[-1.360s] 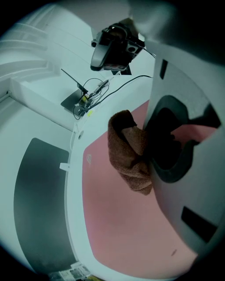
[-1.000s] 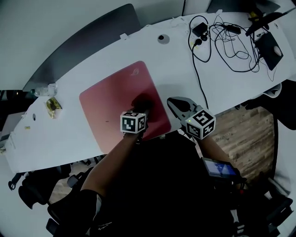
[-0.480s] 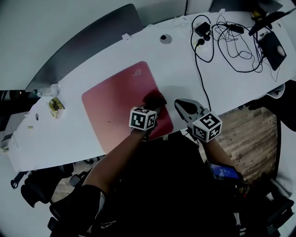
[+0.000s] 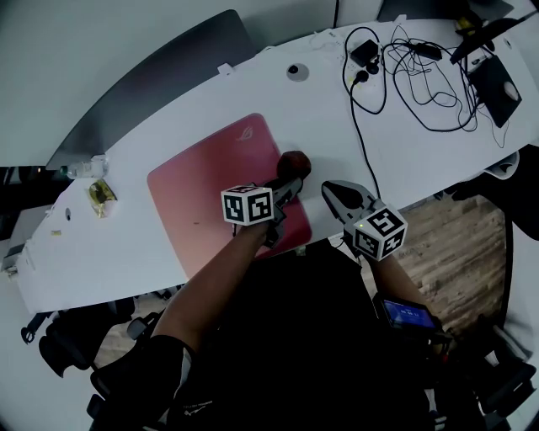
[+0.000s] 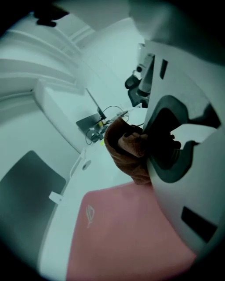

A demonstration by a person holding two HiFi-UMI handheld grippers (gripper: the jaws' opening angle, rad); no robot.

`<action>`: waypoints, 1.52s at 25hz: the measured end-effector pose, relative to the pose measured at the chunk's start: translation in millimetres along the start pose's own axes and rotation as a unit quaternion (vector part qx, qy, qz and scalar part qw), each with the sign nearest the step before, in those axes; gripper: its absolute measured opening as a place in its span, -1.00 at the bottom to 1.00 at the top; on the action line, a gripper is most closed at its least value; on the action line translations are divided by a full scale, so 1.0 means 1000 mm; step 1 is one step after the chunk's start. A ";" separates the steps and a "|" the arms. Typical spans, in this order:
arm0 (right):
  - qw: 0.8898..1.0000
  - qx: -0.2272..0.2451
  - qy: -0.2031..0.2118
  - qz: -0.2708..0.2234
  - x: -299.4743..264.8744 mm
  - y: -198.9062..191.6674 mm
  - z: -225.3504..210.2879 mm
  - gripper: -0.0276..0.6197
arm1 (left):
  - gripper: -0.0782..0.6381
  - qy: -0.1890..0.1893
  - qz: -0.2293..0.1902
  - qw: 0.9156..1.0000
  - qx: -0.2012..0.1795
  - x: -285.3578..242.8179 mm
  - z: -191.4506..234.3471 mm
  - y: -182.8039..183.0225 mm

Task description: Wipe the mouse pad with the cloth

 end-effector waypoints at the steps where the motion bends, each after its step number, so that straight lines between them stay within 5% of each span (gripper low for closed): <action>1: 1.000 0.000 0.000 0.000 0.001 0.000 -0.001 -0.83 | -0.62 -0.003 -0.011 1.000 0.028 0.000 0.006 0.005; 5: 1.000 0.001 0.004 0.003 0.001 0.000 -0.002 -0.83 | -0.62 0.059 -0.026 0.995 0.076 0.013 0.045 0.013; 14: 0.999 0.011 0.027 0.015 -0.009 0.000 0.005 -0.83 | -0.62 0.165 -0.013 0.984 0.059 0.045 0.077 0.006; 38: 0.992 0.060 0.093 0.062 -0.062 0.002 0.055 -0.83 | -0.62 0.229 -0.085 0.961 0.131 0.157 0.139 -0.023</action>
Point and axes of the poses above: the fingertips, and each gripper's own axes: x backward along the fingers, z to its left, y out of its top, the point moved 2 cm from there along x, backward along the fingers, and after that the axes turned 4 degrees about -x, right-handed, at the moved point
